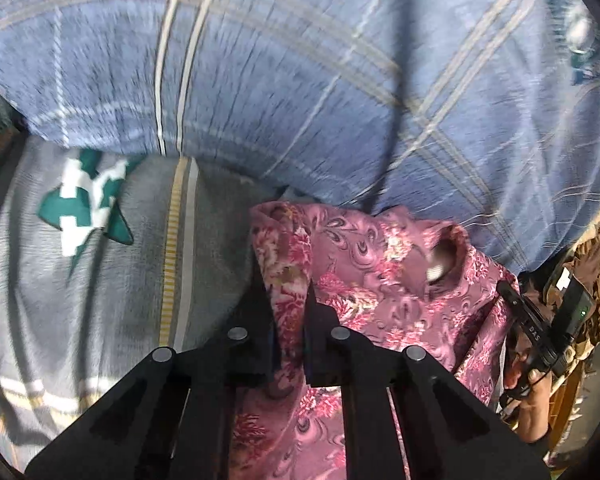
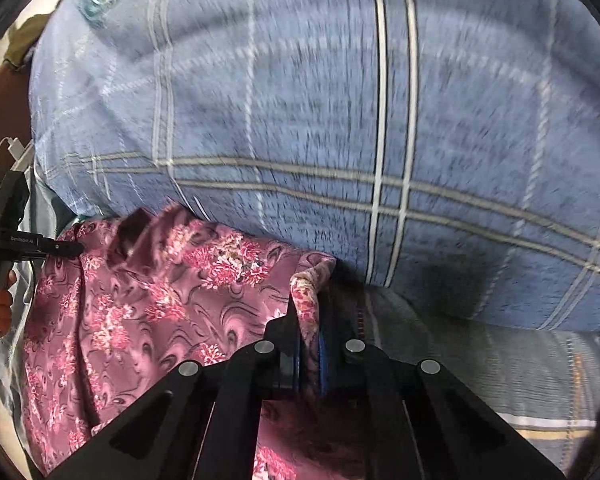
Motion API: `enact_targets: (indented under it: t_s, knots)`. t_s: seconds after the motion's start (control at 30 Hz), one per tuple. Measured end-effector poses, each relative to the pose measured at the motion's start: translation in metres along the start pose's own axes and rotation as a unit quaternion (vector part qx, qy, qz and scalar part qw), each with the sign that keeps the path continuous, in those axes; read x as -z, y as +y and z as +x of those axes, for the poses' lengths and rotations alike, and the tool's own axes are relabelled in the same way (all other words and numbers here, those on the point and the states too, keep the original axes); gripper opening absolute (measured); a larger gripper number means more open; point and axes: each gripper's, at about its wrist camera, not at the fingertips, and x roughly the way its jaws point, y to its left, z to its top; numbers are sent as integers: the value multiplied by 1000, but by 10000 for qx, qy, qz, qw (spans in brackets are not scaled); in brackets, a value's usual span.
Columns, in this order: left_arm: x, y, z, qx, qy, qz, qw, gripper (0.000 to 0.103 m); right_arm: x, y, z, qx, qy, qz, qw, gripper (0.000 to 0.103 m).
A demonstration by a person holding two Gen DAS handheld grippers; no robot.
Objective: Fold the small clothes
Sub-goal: 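Lift the shirt with both grippers and fold it in half toward each other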
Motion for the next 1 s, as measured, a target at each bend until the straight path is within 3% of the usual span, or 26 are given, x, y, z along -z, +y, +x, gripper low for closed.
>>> enact_targets:
  t_s: [0.27, 0.53, 0.73, 1.0]
  knots:
    - [32, -13, -74, 157, -825, 77, 9964, 7, 25, 6, -77, 40, -666, -57, 9978, 5]
    - [96, -35, -130, 425, -1222, 328, 9911, 7, 71, 12, -151, -219, -1067, -27, 9940, 5]
    - [162, -30, -156, 844, -1216, 282, 9886, 7, 125, 30, -185, -387, -1188, -36, 9922, 5]
    - [254, -9, -145, 1085, -668, 245, 9915, 7, 220, 38, -202, -357, -922, 85, 9951, 5]
